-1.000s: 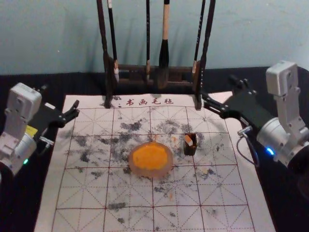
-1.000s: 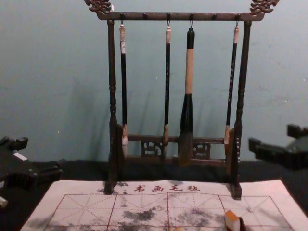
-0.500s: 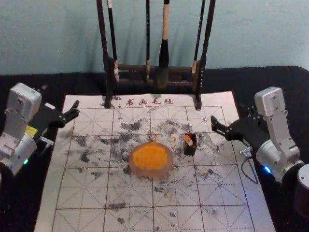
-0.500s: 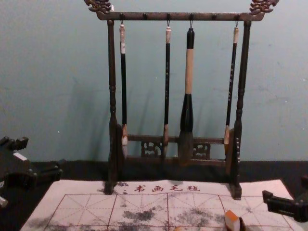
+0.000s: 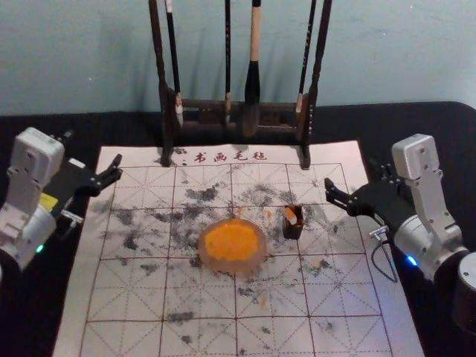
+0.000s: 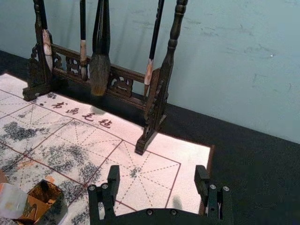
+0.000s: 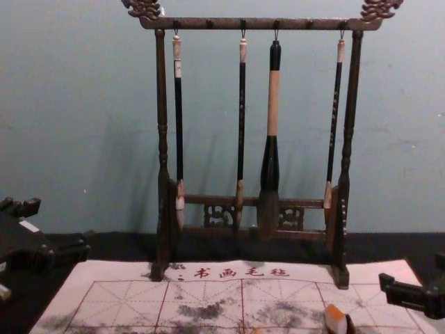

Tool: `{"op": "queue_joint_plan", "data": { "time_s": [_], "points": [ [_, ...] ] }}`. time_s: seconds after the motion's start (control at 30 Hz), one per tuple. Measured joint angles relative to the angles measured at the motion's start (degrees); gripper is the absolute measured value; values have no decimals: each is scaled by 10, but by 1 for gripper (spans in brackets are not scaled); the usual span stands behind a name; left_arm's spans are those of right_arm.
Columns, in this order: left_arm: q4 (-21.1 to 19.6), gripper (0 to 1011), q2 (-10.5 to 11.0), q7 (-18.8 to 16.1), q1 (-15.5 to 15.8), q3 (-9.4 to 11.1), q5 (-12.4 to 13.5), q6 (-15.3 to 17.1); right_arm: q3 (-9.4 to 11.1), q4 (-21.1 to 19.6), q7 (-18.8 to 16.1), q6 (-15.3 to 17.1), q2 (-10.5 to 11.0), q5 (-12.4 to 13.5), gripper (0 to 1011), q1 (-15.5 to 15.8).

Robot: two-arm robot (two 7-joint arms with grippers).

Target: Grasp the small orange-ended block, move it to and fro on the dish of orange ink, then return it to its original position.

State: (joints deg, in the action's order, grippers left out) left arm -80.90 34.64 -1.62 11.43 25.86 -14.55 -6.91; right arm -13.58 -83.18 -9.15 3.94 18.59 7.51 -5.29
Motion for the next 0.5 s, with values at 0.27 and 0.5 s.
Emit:
{"op": "queue_joint_plan", "data": {
  "time_s": [0.27,0.5],
  "points": [
    [0,1001,0,0,0,0,0,0,0,-1,0,-1,0,0,1003,0],
    [0,1001,0,0,0,0,0,0,0,-1,1,-1,0,0,1003,0]
  ]
}}
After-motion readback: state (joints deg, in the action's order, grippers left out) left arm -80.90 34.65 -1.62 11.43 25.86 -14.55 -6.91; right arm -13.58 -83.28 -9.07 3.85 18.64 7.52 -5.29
